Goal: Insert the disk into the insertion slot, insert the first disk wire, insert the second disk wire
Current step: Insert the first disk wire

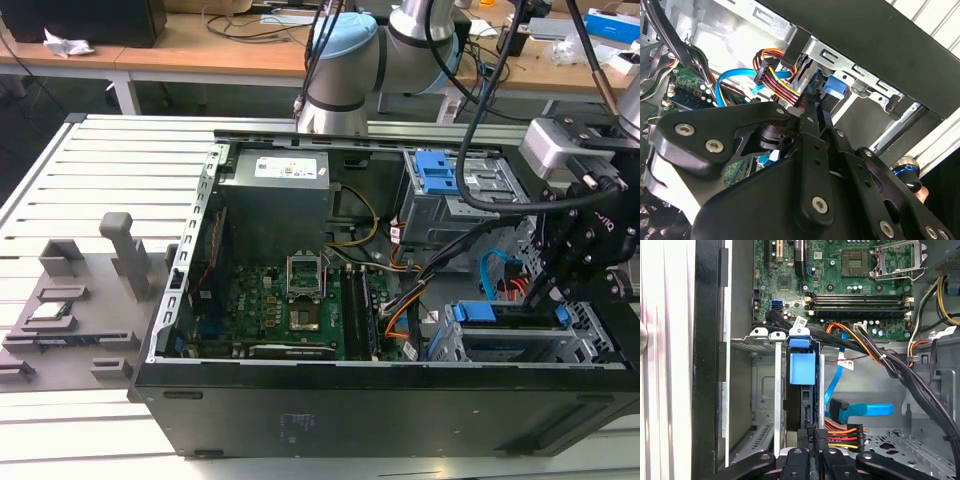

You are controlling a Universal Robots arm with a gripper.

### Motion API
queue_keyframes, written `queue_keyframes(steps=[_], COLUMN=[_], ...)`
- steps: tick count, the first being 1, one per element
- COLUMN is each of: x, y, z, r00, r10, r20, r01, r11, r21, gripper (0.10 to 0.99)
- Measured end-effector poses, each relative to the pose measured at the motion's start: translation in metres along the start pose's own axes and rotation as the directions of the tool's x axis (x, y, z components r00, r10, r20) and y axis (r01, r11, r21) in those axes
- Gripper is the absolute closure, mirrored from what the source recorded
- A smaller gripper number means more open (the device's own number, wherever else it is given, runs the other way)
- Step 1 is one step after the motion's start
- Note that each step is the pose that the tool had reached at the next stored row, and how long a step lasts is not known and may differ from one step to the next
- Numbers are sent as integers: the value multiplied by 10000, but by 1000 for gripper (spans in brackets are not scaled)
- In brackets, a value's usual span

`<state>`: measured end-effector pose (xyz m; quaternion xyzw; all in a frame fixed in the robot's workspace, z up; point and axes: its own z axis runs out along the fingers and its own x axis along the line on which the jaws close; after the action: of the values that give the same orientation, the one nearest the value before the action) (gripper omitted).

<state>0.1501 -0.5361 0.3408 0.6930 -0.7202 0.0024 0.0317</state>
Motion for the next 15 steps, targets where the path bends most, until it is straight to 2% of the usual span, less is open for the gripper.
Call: queue_keyframes(steps=[15], x=[1], y=[-14], z=[45], r00=[10000], r10=[0], r20=[0], r01=[0], r11=[10000], r21=[0], gripper=[918])
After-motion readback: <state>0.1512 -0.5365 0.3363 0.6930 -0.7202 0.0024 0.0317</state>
